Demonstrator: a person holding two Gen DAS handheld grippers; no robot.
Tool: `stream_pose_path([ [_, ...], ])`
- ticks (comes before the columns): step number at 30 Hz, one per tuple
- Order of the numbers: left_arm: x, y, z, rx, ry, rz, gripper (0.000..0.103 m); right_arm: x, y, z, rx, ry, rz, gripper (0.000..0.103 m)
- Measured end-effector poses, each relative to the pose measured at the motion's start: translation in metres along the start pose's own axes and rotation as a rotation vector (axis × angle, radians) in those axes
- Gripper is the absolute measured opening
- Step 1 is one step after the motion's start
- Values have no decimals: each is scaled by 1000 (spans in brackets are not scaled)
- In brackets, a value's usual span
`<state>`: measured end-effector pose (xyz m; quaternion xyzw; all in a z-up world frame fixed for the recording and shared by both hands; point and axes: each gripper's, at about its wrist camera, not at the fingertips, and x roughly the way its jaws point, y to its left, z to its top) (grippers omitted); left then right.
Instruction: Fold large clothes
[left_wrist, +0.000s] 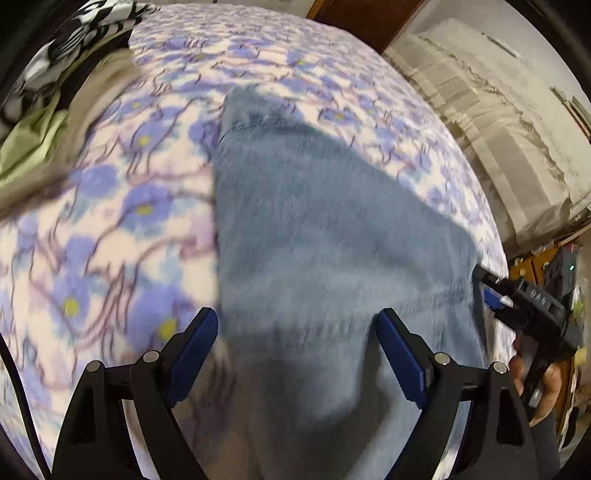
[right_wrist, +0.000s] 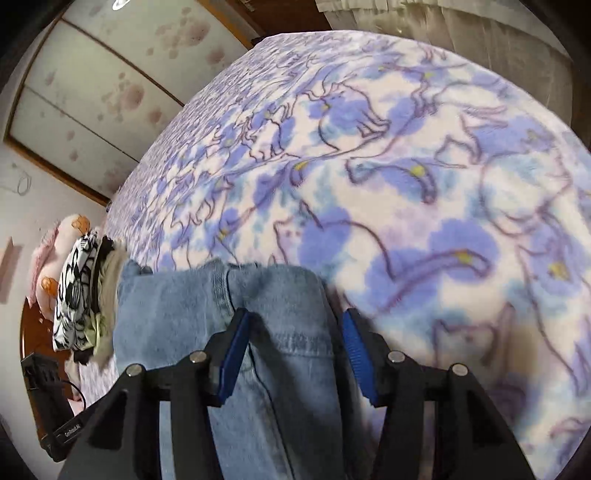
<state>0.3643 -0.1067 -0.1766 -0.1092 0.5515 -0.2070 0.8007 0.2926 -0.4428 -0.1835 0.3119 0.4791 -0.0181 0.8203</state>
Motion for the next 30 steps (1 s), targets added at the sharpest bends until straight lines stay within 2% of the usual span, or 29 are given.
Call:
stream_pose_path([
  [1,1,-4,4,0,-10,8,81,1,3,1,-33,5,-3,25],
  [2,0,-5,7,4,-31,33,71,-2,7,1,-82,-14,-49,13],
  [3,0,-6,9,15,-51,62,65,-6,9,1,-107,-33,-56,11],
  [8,10,1,10,27,-69,72,68,4,6,-7,-137,-27,-128,13],
  [11,3,-1,9,12,-69,87,68,-11,15,-8,-136,-54,-168,18],
  [15,-20,-11,-5,33,-100,139,68,-41,27,-18,-167,-93,-171,18],
  [20,-54,-35,-48,110,-141,103,68,-63,50,-57,-279,-69,-122,19],
  [24,-71,-56,-94,162,-148,52,64,-76,68,-112,-390,-37,-80,19],
  [25,-74,-61,-107,182,-152,52,63,-78,71,-124,-412,-33,-75,19],
  [27,-75,-68,-128,225,-151,78,53,-77,73,-144,-456,-29,-96,19],
  [30,-67,-66,-146,240,-137,126,52,-67,64,-163,-493,-2,-158,18],
])
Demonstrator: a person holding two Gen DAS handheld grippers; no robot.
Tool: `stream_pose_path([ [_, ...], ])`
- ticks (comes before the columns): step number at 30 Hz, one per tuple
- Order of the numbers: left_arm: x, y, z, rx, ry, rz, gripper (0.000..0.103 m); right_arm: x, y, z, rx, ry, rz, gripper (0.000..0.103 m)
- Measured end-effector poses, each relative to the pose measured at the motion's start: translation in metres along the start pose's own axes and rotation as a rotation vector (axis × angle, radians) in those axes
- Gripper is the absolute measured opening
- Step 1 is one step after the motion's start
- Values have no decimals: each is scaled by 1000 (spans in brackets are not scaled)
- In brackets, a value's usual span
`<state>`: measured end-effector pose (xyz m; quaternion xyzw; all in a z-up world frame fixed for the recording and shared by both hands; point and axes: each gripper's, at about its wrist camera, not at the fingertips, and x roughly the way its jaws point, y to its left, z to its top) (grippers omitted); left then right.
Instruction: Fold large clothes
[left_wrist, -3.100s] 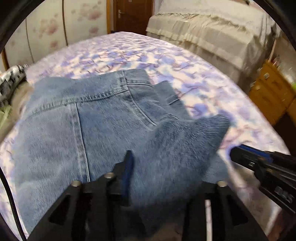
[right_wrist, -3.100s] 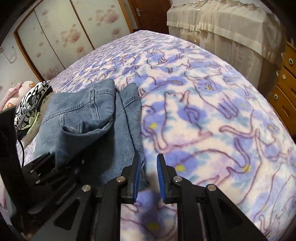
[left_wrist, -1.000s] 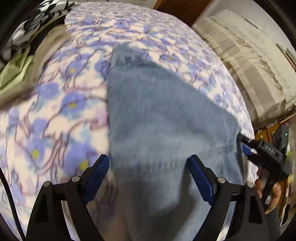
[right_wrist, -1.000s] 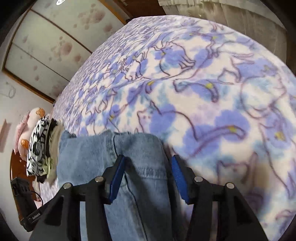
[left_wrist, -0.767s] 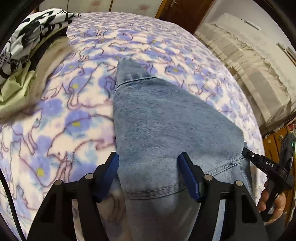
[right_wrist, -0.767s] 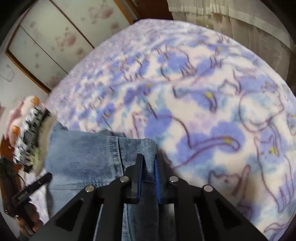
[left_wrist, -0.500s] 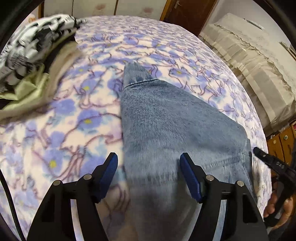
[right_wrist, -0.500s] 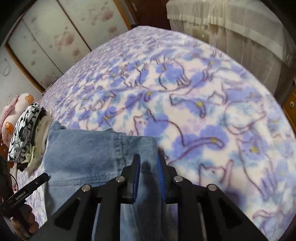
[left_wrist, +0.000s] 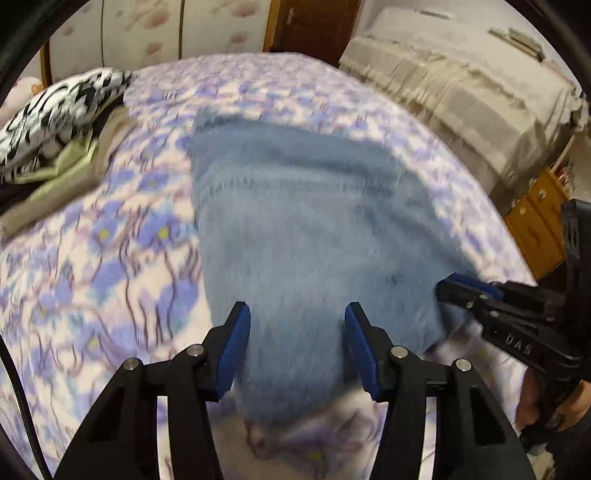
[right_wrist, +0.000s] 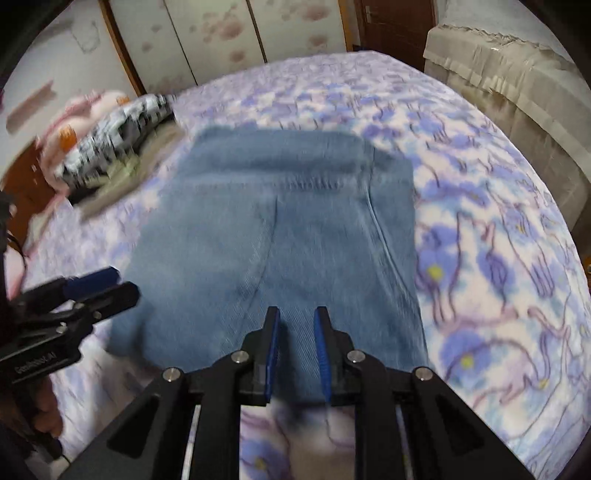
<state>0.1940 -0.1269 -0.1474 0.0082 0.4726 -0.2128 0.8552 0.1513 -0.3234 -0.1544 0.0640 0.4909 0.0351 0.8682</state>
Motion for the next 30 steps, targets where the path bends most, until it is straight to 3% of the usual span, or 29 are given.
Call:
stream_pose_path([
  [1,1,2,-4,6,-4,34,51,3,-6,-6,1,3,-38,17],
  [3,3,13,-11,-24,10,21,51,0,-21,-12,22,-12,-48,0],
  [6,1,28,-14,-105,22,-35,51,-12,-38,-15,98,-33,-48,0],
  [8,-2,30,-14,-109,17,-29,51,-21,-44,-17,115,-53,-124,0],
  [12,-6,27,-15,-96,11,-7,51,-28,-55,-21,170,-41,-94,0],
  [27,-33,16,-27,-108,9,15,52,-54,-31,-25,152,-33,-111,3],
  [30,-43,14,-34,-106,18,16,60,-59,-24,-29,130,-20,-108,3],
])
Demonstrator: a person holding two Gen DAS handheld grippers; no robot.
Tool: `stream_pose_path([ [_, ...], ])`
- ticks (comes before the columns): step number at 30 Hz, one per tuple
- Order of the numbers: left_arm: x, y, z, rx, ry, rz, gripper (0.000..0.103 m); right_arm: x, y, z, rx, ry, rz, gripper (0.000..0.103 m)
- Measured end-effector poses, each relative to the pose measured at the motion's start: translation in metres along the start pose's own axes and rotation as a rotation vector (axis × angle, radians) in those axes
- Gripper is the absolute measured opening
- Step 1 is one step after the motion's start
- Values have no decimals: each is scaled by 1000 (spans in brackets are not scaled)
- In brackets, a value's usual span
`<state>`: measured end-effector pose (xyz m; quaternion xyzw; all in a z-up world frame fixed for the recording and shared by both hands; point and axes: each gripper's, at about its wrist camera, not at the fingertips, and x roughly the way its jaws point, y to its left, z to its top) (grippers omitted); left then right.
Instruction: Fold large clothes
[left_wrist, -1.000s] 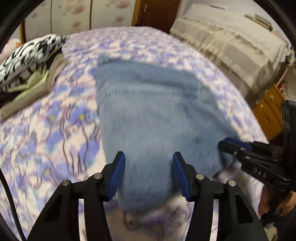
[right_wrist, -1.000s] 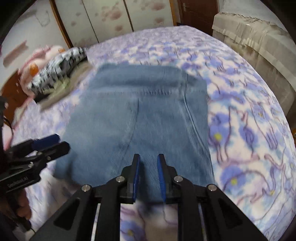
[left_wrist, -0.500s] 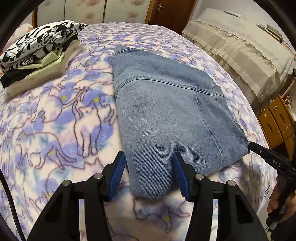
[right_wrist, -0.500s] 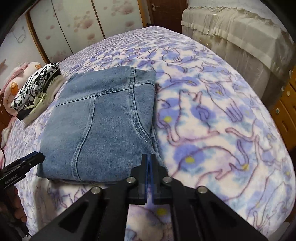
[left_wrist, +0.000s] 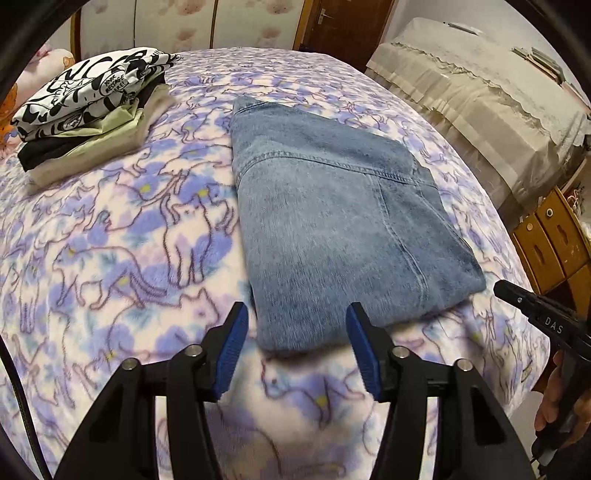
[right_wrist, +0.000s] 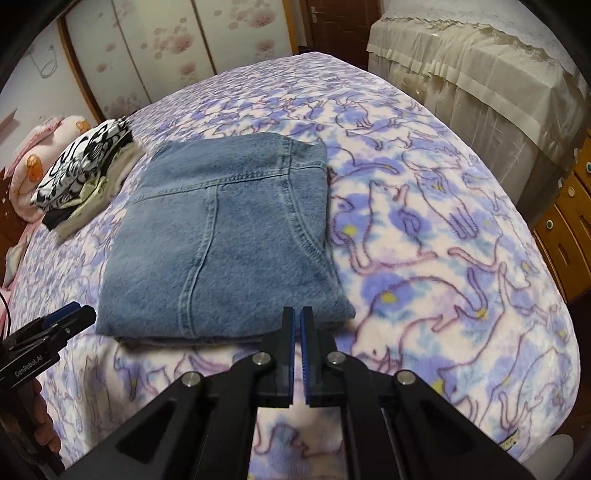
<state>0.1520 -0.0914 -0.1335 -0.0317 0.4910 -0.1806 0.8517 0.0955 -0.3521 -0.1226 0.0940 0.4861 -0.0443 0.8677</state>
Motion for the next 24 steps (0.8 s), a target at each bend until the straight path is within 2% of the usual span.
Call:
stream_pose_path([
  [3,-11,-1,-10,-7,18,-1,71,-8,6,-6,-27,14,-1,3],
  [5,-20,-1,-17,-9,32,-6,73,-13,9,-10,-39,20,-4,5],
  [7,-26,-1,-22,-6,46,-4,74,-22,12,-13,-52,19,2,10],
  [9,-33,-1,-27,-6,53,2,77,-30,14,-16,-59,11,7,24],
  [11,-42,-1,-30,-10,58,3,82,-39,15,-17,-61,1,14,31],
  [12,-45,-1,-30,-11,61,-3,87,-44,16,-18,-60,-2,21,33],
  [17,-62,-6,-28,-11,51,3,88,-57,17,-18,-55,-9,45,44],
  [19,-67,-8,-26,-8,39,0,94,-61,16,-18,-55,-13,59,47],
  [20,-69,-10,-25,-7,35,-3,102,-62,16,-18,-56,-15,60,48],
  [22,-75,-13,-22,-6,16,-12,103,-65,16,-17,-53,-18,64,51],
  [24,-76,-16,-19,0,13,-16,103,-65,13,-14,-44,-19,70,59],
])
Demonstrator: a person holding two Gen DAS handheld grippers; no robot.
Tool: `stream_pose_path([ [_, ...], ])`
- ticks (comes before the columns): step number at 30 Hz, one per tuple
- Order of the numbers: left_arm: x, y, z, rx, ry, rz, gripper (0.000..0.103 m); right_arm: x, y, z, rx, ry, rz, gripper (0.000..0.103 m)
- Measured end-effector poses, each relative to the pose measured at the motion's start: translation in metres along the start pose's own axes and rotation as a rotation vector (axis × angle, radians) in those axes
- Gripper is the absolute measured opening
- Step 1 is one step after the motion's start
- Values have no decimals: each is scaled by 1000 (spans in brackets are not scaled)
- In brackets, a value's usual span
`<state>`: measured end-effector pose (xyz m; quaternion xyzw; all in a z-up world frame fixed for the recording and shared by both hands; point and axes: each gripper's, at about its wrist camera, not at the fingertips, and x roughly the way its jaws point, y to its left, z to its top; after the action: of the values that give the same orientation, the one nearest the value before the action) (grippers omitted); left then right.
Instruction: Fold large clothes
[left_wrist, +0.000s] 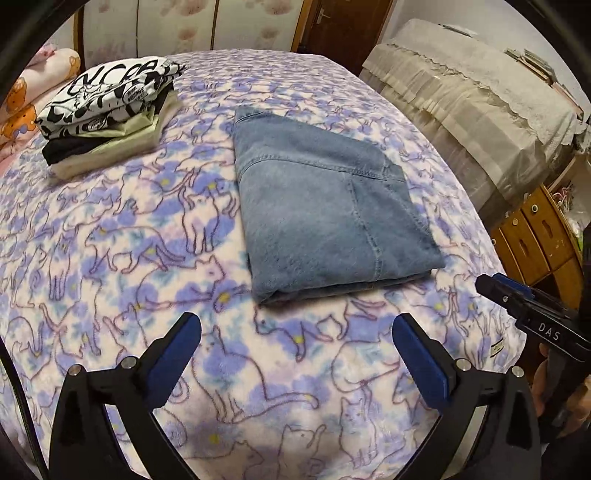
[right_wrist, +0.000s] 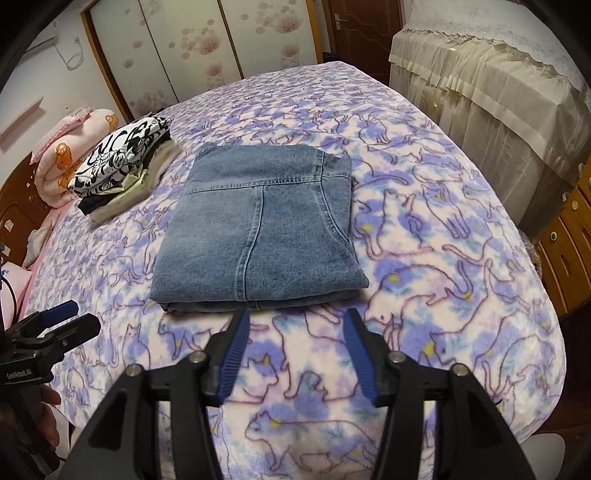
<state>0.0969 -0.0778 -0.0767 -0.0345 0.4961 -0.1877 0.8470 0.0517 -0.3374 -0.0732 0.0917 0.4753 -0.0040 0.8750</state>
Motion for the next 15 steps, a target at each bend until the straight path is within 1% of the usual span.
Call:
stream_pose_path([
  [2,0,-3,4,8,-9,-2,103,2,-4,2,16,0,-2,61],
  [4,2,-3,7,11,-16,-3,103,6,-10,6,35,5,7,62],
  [7,11,0,16,5,-21,-36,103,15,-17,12,54,24,10,62],
  [11,36,12,31,-15,-13,-80,103,37,-27,23,74,45,16,62],
  [13,51,19,40,-27,-9,-86,103,56,-32,30,85,63,44,62],
  [15,68,26,49,-44,-1,-108,103,74,-38,38,86,76,38,62],
])
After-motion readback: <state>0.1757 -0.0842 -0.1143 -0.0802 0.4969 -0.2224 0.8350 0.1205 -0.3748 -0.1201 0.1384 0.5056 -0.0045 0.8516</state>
